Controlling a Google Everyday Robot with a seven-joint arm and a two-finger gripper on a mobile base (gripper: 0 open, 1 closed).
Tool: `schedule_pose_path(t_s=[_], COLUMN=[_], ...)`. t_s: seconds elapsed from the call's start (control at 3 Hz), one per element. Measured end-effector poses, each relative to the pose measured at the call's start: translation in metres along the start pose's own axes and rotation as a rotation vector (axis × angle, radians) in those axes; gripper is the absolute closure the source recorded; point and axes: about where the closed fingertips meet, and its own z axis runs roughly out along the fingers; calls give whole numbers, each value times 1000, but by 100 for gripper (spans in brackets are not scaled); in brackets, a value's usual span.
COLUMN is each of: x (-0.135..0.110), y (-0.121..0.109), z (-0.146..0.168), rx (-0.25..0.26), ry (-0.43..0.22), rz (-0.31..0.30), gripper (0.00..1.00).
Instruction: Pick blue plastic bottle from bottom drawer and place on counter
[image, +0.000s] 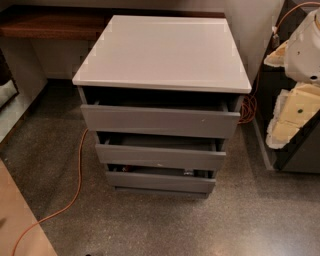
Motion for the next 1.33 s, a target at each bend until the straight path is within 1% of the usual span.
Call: schedule_pose_path(t_s=[0.33, 0.67, 1.0, 1.33], x=[0, -5, -12, -15], y=[0, 5, 10, 17], z=[0, 9, 30, 58], rx=[0, 2, -19, -52], ry=[0, -17, -47, -83], rz=[0, -5, -24, -49], gripper=[0, 0, 0, 0])
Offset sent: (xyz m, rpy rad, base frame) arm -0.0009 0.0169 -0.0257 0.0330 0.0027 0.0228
